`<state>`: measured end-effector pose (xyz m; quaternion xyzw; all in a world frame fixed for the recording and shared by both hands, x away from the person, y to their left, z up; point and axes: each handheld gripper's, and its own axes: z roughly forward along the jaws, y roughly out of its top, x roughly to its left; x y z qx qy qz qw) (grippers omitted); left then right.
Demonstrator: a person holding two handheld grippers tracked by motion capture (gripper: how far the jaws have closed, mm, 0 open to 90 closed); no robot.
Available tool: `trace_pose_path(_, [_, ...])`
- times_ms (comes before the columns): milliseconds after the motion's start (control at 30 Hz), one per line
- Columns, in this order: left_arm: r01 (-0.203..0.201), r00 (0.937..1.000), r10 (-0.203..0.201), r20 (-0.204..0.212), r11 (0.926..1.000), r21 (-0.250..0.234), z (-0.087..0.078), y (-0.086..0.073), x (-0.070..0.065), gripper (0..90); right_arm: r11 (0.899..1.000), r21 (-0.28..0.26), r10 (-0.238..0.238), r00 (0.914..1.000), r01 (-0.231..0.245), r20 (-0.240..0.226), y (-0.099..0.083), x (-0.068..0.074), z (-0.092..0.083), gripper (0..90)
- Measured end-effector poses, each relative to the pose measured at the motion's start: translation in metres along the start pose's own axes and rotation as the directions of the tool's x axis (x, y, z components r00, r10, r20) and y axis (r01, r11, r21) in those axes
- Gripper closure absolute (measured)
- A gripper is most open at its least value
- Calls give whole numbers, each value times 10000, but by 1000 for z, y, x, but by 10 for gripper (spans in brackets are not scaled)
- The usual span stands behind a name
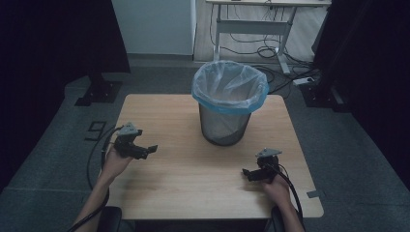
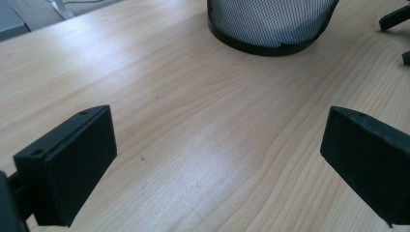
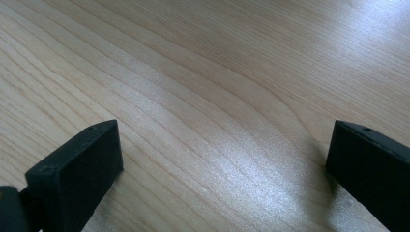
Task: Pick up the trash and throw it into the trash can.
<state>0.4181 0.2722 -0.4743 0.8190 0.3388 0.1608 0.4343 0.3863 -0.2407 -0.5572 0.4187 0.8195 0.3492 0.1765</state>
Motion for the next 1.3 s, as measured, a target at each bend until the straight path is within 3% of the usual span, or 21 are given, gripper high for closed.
trace_pose_path(433, [257, 9997, -257, -31, 9992, 290, 22, -30, -4, 0, 10000, 9, 20, 10000, -20, 4, 0, 0, 0, 0])
trace_pose_path(733, [-13, 10000, 11, 23, 9961, 879, 38, -42, -11, 0, 10000, 11, 21, 10000, -21, 4, 0, 0, 0, 0])
trace_pose_path(900, [-41, 9998, 15, 179, 9893, 1457, 48, -50, -14, 0, 10000, 12, 35, 10000, -35, 17, 0, 0, 0, 0])
trace_pose_path(1000, [-219, 9997, 192, 151, 9788, 2034, 53, -52, -16, 0, 10000, 7, 32, 10000, -32, 23, 0, 1, 0, 0])
trace_pose_path(1133, [-430, 9991, 421, 90, 9697, 2406, 57, -51, -20, 0, 10000, 5, 51, 10000, -51, 29, 0, 1, 0, 0])
trace_pose_path(1300, [-394, 9992, 385, 82, 9695, 2421, 57, -51, -20, 0, 10000, 5, 57, 10000, -57, 31, 0, 1, 0, 0])
